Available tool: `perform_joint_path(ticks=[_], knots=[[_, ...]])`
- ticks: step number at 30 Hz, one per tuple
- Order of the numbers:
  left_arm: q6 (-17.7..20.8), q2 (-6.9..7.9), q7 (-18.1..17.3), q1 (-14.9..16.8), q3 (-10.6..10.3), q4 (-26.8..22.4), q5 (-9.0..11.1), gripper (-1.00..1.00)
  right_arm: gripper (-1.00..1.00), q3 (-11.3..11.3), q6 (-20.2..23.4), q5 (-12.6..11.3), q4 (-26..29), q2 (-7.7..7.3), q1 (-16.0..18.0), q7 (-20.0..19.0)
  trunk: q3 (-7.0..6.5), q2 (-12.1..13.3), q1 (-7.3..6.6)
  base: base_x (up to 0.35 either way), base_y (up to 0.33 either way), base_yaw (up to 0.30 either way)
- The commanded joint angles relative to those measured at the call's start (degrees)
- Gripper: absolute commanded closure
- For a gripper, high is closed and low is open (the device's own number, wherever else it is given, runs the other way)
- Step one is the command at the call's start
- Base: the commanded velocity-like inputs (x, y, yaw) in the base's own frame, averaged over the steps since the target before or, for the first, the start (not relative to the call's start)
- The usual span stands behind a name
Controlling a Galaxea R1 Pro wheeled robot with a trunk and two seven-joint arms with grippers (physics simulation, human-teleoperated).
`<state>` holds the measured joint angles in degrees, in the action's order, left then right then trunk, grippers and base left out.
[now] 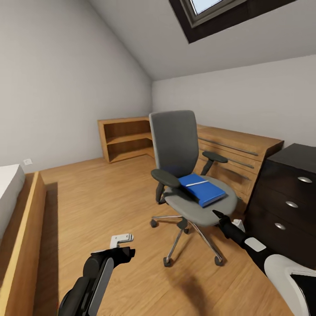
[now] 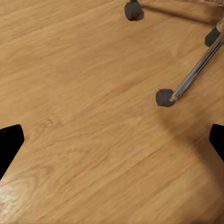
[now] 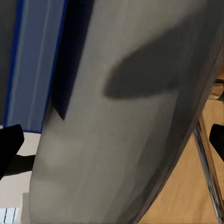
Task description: In the bedroom, organize the workspace by keeping the computer under the desk, ensuring the monitor is on the desk, placing the keyboard on the desk next to the monitor, placing the mouse on the desk next to the keyboard, moving the folder from the swivel chair onto the desk next to the mouse, stacking the notebook on top of the folder with the pen on top of the notebook, and positioning the swivel chair next to the desk.
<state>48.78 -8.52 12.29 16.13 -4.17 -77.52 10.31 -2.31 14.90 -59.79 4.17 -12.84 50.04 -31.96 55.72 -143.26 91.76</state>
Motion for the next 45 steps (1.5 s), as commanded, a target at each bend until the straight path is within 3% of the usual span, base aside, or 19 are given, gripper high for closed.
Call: perform_joint_path(ticks=[1,13,45], knots=[[0.2,-0.01,0.5,0.0,-0.1,0.0,0.6,-1.0,-1.0,-0.2,0.7,-0.4,0.0,0.0,0.1,-0.2,0.05,0.0,-0.01,0.164,0.0,0.241],[0.2,-0.01,0.5,0.0,-0.1,0.0,0.6,-1.0,-1.0,-0.2,0.7,-0.4,0.0,-0.02,0.1,-0.4,0.05,0.0,-0.01,0.124,0.0,0.077],[0.1,-0.01,0.5,0.0,-0.1,0.0,0.6,-1.0,-1.0,-0.2,0.0,-0.4,0.0,0.08,0.0,-0.5,0.05,0.0,-0.01,0.319,0.04,0.0]])
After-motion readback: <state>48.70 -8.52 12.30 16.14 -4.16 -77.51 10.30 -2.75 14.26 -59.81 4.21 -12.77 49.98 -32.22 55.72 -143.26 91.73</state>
